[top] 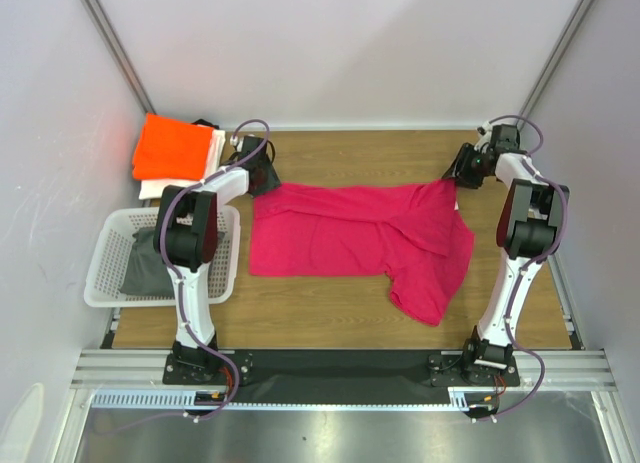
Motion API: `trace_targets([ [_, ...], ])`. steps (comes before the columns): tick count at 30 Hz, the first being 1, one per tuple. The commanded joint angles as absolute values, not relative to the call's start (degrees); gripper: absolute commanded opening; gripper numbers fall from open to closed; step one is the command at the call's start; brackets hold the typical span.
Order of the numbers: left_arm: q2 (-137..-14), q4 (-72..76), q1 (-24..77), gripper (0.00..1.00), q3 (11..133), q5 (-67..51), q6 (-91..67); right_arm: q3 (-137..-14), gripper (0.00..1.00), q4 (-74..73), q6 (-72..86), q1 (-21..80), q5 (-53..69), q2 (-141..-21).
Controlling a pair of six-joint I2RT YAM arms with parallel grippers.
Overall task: Fold and stack the t-shirts
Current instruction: Fold the tshirt
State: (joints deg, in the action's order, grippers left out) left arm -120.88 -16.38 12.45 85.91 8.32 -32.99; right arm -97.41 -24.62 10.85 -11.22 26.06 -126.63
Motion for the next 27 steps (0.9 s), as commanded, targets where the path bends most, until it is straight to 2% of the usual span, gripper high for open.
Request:
trace_targets([
  [1, -121.64, -15.03, 12.22, 0.52, 85.52, 7.56, -32.96, -98.97, 0.47, -25.14, 9.14, -11.25, 24.61, -127.09],
  [2, -121.73, -15.12, 12.22, 0.52, 85.69, 7.56, -32.96, -99.05, 0.43, -25.14, 9.14, -11.25, 24.52, -127.26],
  [3, -121.82, -15.2, 12.22, 0.52, 85.69, 7.56, -32.96, -99.05, 0.35, -25.14, 9.23, -11.25, 24.43, -127.35],
  [5, -121.9, -15.38, 12.22, 0.52, 85.78, 7.56, -32.96, -98.97, 0.24, -25.22, 9.23, -11.25, 24.35, -127.44],
  [6, -121.99, -15.55, 12.22, 0.51, 85.78, 7.65, -33.13, -98.96, 0.12, -25.22, 9.05, -11.34, 24.17, -127.35],
  [8, -121.99, -15.64, 12.22, 0.52, 85.78, 8.0, -33.31, -98.96, 0.0, -25.75, 8.97, -11.34, 23.04, -126.65],
  [19, -123.05, -15.91, 11.95, 0.5, 86.13, 8.26, -35.33, -94.22, 0.0, -25.14, 8.52, -16.34, 22.32, -121.12],
  [27, -123.14, -15.47, 11.87, 0.5, 86.83, 7.82, -33.67, -93.43, 0.0, -24.17, 9.32, -16.61, 25.49, -121.64],
])
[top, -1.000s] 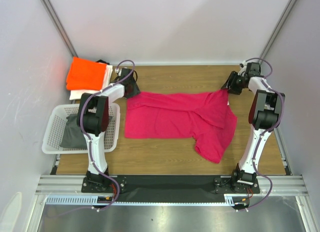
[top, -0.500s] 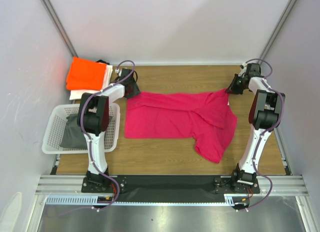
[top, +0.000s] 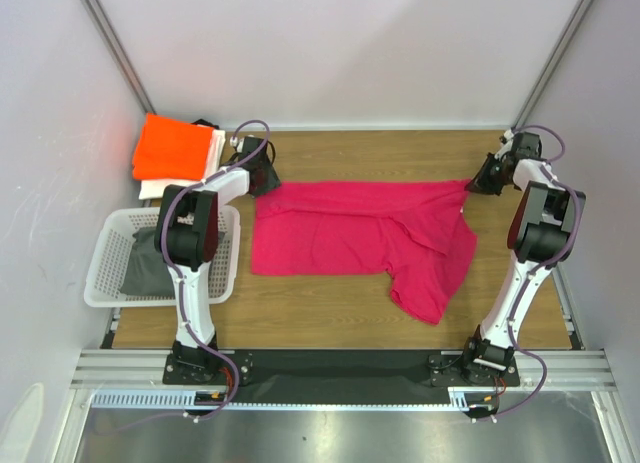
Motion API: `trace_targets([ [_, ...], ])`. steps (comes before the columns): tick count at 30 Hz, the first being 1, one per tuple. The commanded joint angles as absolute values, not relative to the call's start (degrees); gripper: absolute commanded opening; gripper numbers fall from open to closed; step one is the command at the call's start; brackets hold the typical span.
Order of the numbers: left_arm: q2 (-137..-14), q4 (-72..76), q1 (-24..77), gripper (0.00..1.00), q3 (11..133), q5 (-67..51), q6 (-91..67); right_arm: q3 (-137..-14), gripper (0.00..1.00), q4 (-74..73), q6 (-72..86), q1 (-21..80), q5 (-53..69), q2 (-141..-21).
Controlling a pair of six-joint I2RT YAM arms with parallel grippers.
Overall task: Fold and stack the t-shirts
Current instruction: Fold the tshirt
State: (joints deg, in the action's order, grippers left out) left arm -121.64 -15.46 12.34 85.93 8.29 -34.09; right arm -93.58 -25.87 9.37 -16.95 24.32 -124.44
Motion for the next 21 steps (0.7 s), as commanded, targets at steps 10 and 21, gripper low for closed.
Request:
trace_targets([
  [10, -117.96, -14.59, 12.22, 0.62, 91.05, 6.68, -25.41, -99.74, 0.48, -29.69, 9.75, -15.73, 27.07, -117.69],
  [21, -111.27, -17.58, 16.43, 0.68, 90.1, 5.01, -20.39, -101.26, 0.56, -32.44, 14.41, -7.48, 19.96, -113.91],
])
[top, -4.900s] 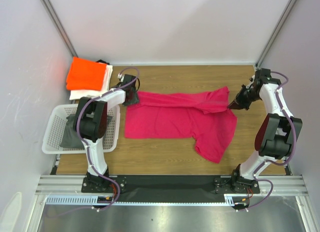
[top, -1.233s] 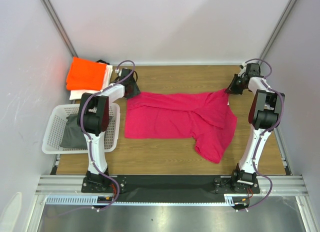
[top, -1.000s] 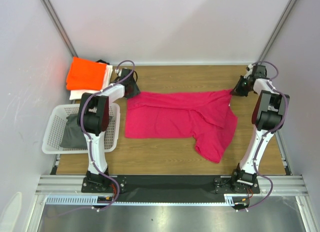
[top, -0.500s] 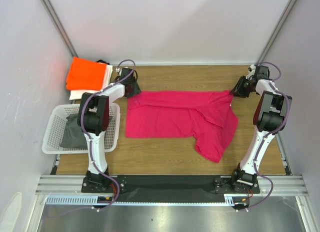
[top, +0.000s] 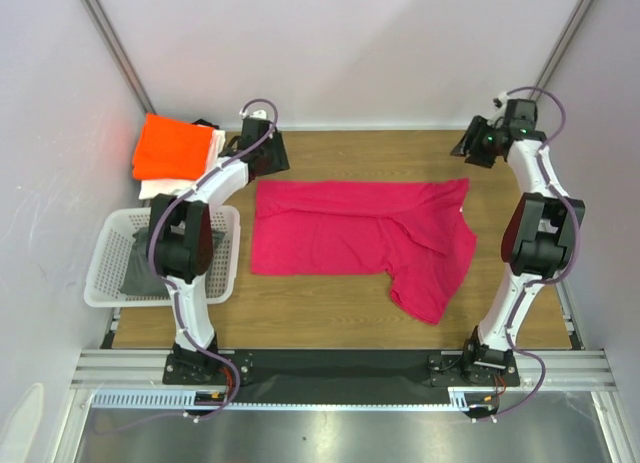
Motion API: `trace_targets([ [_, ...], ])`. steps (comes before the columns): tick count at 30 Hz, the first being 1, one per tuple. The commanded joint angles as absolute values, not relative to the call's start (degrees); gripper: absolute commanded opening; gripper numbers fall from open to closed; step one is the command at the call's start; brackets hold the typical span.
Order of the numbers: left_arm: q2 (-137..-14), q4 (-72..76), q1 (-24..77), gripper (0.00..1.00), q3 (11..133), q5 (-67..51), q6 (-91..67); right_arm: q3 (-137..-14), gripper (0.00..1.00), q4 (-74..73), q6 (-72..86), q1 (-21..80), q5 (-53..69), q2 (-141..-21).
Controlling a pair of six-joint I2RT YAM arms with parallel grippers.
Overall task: Fold and stack the t-shirts
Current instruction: Fold the tshirt
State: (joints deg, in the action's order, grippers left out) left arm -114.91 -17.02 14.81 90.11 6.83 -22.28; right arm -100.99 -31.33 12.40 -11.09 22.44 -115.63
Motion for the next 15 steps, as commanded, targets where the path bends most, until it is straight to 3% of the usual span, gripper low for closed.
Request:
trace_targets([
  [1, -111.18, -17.32, 16.78, 0.68, 88.52, 4.66, -20.74, -100.29, 0.55, -32.0, 14.68, -5.56, 17.6, -113.82],
  [7, -113.11, -15.2, 17.84, 0.67, 84.9, 1.41, -25.13, -92.56, 0.54, -27.51, 16.78, -1.41, 14.06, -114.78],
  [15, -120.49, -16.78, 16.35, 0.67, 88.5, -1.47, -29.7, -92.02, 0.52, -27.16, 16.88, -0.7, 11.87, -120.67],
])
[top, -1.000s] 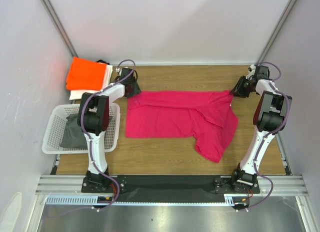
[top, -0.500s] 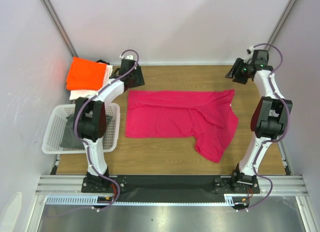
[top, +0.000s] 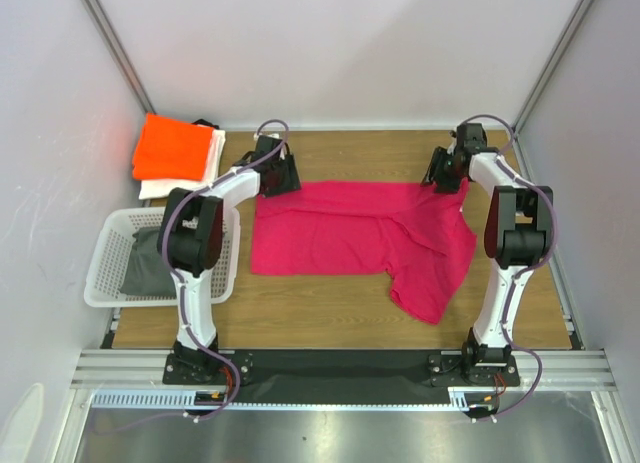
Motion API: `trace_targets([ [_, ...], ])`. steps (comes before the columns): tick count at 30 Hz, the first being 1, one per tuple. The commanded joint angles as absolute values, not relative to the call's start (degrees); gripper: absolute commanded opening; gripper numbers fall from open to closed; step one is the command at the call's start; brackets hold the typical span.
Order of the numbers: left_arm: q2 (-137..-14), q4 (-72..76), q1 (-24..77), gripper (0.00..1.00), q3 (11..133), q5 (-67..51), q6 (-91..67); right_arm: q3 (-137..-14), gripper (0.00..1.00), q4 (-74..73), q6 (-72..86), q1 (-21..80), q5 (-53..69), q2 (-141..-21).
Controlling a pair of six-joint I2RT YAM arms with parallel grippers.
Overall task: Fold and stack the t-shirts
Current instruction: Fold the tshirt
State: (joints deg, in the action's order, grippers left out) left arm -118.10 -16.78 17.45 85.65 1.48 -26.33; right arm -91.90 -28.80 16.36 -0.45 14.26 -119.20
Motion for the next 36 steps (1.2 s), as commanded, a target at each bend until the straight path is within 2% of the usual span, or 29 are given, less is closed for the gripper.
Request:
trace_targets([
  [1, -120.85, -16.7, 15.83, 0.67, 88.68, -1.67, -31.1, -92.11, 0.52, -26.98, 16.79, -0.7, 11.87, -121.54],
  [15, -129.02, -19.77, 11.69, 0.67, 96.06, -4.66, -35.6, -101.5, 0.51, -26.28, 18.19, -0.18, 11.6, -132.01],
  [23, -133.6, -22.59, 10.72, 0.66, 105.99, -5.1, -33.14, -115.29, 0.52, -29.87, 17.32, -0.18, 13.97, -137.73],
  [31, -123.85, -22.23, 10.72, 0.75, 108.1, -2.99, -25.41, -118.39, 0.6, -32.87, 15.99, -4.38, 18.71, -125.27],
  [36, -115.08, -24.52, 11.77, 0.77, 103.65, -1.5, -22.77, -107.89, 0.61, -33.66, 14.6, -9.57, 18.11, -117.35],
])
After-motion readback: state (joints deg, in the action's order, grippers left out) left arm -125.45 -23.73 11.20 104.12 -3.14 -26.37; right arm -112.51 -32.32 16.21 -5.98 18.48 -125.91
